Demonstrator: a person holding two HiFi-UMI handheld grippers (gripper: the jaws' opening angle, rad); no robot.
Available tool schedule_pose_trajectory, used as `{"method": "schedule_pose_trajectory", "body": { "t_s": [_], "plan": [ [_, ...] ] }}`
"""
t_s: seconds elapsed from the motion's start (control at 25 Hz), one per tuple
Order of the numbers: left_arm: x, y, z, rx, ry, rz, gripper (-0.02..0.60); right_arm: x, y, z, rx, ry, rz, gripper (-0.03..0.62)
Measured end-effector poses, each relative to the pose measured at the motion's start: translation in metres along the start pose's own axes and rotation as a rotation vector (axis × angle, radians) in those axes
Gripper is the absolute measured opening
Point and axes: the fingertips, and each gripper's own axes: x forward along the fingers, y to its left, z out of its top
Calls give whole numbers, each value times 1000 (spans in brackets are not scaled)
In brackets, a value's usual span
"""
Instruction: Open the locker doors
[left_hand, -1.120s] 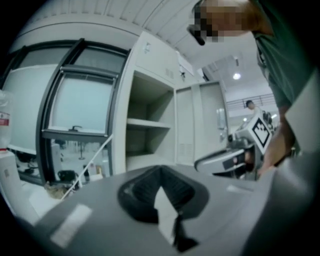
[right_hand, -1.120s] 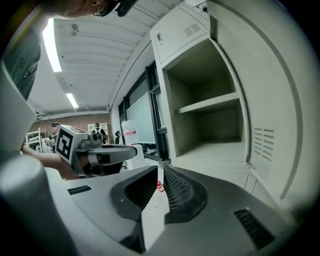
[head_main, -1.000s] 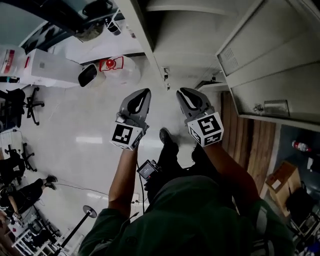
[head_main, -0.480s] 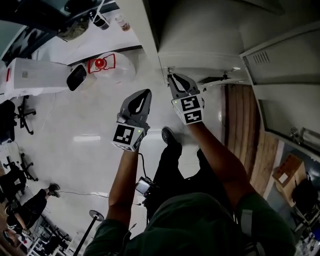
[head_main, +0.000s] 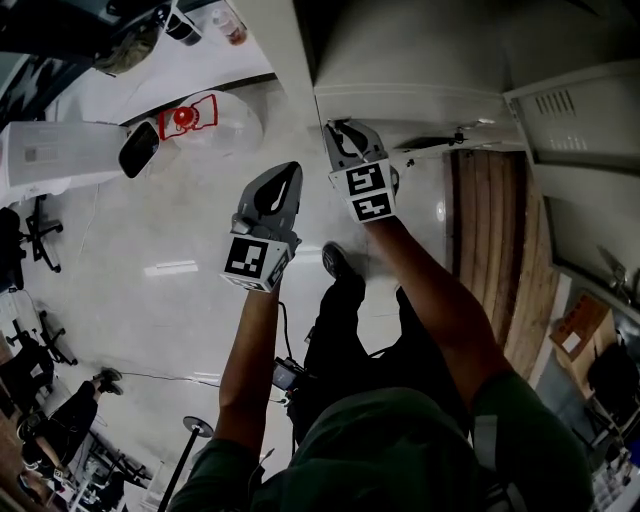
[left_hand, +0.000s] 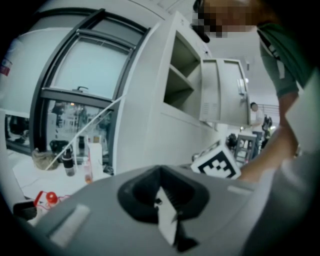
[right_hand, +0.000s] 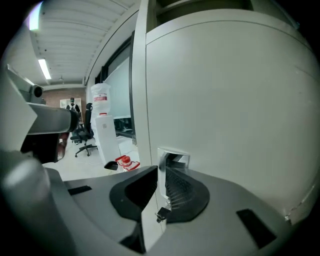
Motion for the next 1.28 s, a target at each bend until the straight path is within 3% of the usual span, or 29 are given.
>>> {"method": "schedule_pose_trajectory", "body": {
  "t_s": [0.28, 0.56, 0.76, 1.28],
  "plan": [
    [14, -4, -18, -8, 32, 11, -9, -29, 18, -13, -53, 14, 100, 23],
    [21, -35, -25, -2, 35, -3, -9, -82, 35, -42, -39, 30, 158, 23],
    [25, -73, -16, 0, -16, -36, -14, -114, 36, -60, -14, 49, 183, 25],
    [17, -148, -34, -43, 21, -56, -14, -181, 19, -98, 36, 106, 196, 25]
  ]
}}
